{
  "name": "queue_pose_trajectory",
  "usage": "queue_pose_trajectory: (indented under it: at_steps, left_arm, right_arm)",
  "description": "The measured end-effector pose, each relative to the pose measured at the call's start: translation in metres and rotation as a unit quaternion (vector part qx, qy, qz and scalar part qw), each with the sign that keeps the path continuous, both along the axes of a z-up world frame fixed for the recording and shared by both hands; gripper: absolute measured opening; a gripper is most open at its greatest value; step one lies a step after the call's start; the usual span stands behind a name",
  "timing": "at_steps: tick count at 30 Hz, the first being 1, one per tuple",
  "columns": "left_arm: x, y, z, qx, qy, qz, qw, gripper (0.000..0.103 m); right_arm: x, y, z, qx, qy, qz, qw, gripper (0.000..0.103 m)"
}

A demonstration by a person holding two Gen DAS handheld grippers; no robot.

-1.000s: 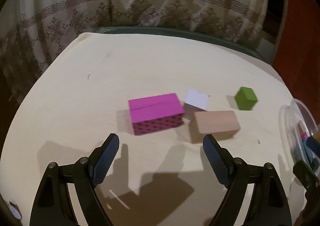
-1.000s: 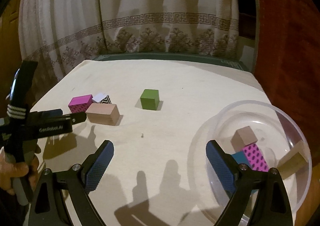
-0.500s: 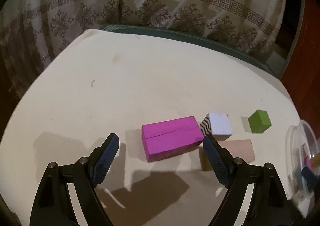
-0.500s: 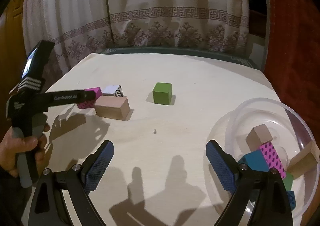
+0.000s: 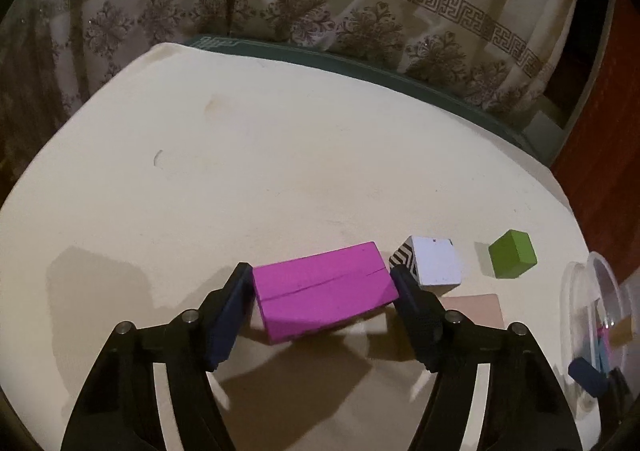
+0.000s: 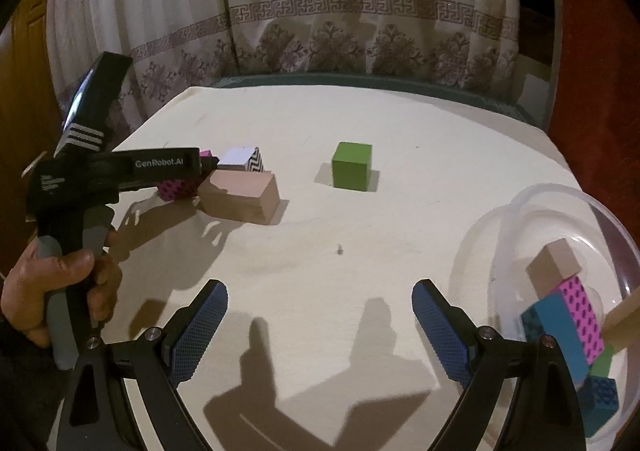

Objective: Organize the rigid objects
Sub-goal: 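Grasp the magenta dotted brick with the left gripper while the right gripper grasps a wood brick, then carry the magenta brick and the wood brick toward the bowl with both grippers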

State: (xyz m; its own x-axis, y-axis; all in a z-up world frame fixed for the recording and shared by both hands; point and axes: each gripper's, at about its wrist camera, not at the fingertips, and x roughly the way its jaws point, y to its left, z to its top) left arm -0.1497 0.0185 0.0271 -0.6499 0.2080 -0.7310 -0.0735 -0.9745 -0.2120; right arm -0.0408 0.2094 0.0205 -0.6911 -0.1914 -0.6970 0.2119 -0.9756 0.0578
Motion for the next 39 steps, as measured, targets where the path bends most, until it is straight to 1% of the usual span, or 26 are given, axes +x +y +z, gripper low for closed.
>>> queue_pose_trajectory:
  at_steps: [6,14,19,26,32,33,34,36,39]
  left_arm:
    - [0.02,-0.005,0.011,-0.008,0.027,0.005,0.9996,0.07]
    - [0.042,-0.027,0.031,0.002,0.055,0.023,0.9982,0.07]
    - [0.052,-0.037,0.042,0.01,0.07,0.025,0.9972,0.07]
    - [0.061,-0.05,0.046,0.01,0.078,0.037,0.9962,0.07]
    - [0.063,-0.052,0.043,0.009,0.073,0.039,0.9966,0.07]
    - [0.064,-0.052,0.042,0.008,0.072,0.038,0.9966,0.07]
    - [0.064,-0.052,0.042,0.008,0.071,0.038,0.9967,0.07]
    - [0.063,-0.05,0.041,0.006,0.07,0.037,0.9968,0.07]
    - [0.064,-0.048,0.04,0.005,0.069,0.035,0.997,0.07]
  right_arm:
    - [-0.009,-0.02,0.0,0.003,-0.002,0.022,1.0,0.096]
    - [-0.031,-0.05,0.0,0.01,0.0,0.043,0.999,0.096]
    - [-0.053,-0.065,0.003,0.005,-0.005,0.047,0.999,0.096]
    - [-0.072,-0.083,-0.004,0.003,-0.023,0.042,0.999,0.095]
    - [-0.081,-0.087,-0.009,0.005,-0.034,0.03,0.999,0.077]
    - [-0.083,-0.086,-0.009,0.006,-0.035,0.027,0.999,0.071]
    - [-0.083,-0.085,-0.01,0.006,-0.035,0.023,0.999,0.068]
    - [-0.084,-0.08,-0.009,-0.003,-0.037,0.023,0.999,0.068]
    - [-0.081,-0.078,-0.009,0.0,-0.033,0.027,0.999,0.068]
